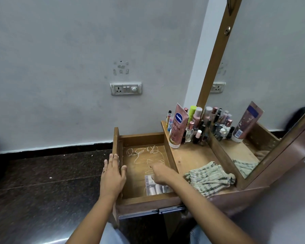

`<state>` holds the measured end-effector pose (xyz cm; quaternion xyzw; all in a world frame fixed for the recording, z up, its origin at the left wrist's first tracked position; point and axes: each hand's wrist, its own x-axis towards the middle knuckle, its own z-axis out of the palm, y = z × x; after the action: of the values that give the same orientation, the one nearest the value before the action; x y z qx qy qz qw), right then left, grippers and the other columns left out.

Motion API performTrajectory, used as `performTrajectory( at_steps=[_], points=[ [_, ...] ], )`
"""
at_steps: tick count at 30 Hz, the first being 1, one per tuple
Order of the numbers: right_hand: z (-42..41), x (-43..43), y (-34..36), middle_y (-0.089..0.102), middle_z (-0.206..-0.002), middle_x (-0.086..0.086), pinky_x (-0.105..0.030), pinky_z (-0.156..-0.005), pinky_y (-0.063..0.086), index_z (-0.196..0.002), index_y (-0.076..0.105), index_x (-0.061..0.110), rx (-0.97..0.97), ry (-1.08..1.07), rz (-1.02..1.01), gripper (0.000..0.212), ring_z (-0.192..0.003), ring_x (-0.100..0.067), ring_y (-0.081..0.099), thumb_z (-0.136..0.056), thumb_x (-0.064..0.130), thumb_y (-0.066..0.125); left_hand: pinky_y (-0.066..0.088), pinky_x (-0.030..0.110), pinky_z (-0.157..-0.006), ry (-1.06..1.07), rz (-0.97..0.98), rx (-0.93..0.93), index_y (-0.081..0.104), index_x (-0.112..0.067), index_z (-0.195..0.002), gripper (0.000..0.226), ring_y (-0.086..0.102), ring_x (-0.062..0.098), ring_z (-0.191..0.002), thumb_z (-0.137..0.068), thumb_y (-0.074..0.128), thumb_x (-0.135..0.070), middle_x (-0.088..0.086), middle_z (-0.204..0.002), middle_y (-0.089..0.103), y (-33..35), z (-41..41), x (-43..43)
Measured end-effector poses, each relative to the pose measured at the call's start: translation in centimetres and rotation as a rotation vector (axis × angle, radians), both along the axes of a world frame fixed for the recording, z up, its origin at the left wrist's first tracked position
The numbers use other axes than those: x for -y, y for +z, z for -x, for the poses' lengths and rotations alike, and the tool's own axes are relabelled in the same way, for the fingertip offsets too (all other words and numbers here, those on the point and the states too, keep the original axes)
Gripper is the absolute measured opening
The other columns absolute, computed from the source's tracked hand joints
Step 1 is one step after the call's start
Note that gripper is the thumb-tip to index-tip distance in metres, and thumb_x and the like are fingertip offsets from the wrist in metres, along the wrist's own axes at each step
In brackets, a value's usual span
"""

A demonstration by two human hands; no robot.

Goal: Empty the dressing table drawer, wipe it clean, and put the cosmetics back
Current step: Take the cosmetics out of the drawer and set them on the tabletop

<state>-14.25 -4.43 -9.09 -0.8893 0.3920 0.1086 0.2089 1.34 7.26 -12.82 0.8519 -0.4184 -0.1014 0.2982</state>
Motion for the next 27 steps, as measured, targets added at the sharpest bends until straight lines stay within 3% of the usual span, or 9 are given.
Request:
performTrajectory(
  at_steps=[4, 11, 16, 21, 27],
  points=[
    [-0.6, 0.4, -1.8, 0.059, -0.121, -0.018, -0.036, -0.087, 0.053, -0.123, 0.052, -0.002, -0.125, 0.019, -0.054, 0.036, -0.106, -0.030, 0.061, -0.088, -0.007, 0.047, 0.021, 0.044, -0.117, -0.007, 0.008, -0.011, 0.019, -0.017, -0.154, 0.061, 0.006, 0.023, -0.149, -0.101, 0.039, -0.041, 0.000, -0.161, 0.011, 0.2, 0.1, 0.0],
    [-0.8, 1.8, -2.7, 0.041, -0.143, -0.015, -0.034, -0.100, 0.046, -0.136, 0.041, 0.000, -0.197, 0.077, -0.101, 0.052, -0.127, -0.029, 0.046, -0.086, -0.010, 0.045, 0.021, 0.045, -0.117, -0.003, 0.003, -0.018, 0.018, -0.018, -0.154, 0.062, 0.005, 0.023, -0.149, -0.100, 0.038, -0.042, -0.001, -0.161, 0.010, 0.1, 0.1, 0.0],
    [-0.8, 2.5, -1.4, 0.024, -0.148, -0.012, -0.035, -0.093, 0.048, -0.136, 0.042, 0.003, -0.243, 0.104, -0.126, 0.050, -0.125, -0.034, 0.043, -0.087, -0.007, 0.044, 0.022, 0.045, -0.117, -0.001, -0.006, -0.016, 0.018, -0.018, -0.154, 0.062, 0.005, 0.023, -0.149, -0.101, 0.038, -0.043, -0.001, -0.162, 0.010, 0.1, 0.1, -0.1],
    [-0.6, 2.6, 1.0, 0.052, -0.116, -0.014, -0.027, -0.065, 0.046, -0.125, 0.044, 0.005, -0.172, 0.130, -0.225, 0.040, -0.098, -0.028, 0.054, -0.086, -0.007, 0.045, 0.021, 0.044, -0.118, -0.001, -0.015, 0.000, 0.017, -0.018, -0.154, 0.062, 0.005, 0.023, -0.149, -0.101, 0.037, -0.043, 0.000, -0.162, 0.009, 0.2, 0.1, -0.1],
    [0.3, 2.0, 3.9, 0.055, -0.109, -0.009, -0.029, -0.073, 0.046, -0.106, 0.042, 0.014, 0.059, 0.152, -0.203, 0.026, -0.094, -0.021, 0.052, -0.088, -0.003, 0.050, 0.017, 0.041, -0.119, -0.015, -0.016, -0.001, 0.019, -0.016, -0.153, 0.061, 0.005, 0.022, -0.149, -0.101, 0.036, -0.043, 0.002, -0.161, 0.011, 0.8, 0.4, -0.3]
  ],
)
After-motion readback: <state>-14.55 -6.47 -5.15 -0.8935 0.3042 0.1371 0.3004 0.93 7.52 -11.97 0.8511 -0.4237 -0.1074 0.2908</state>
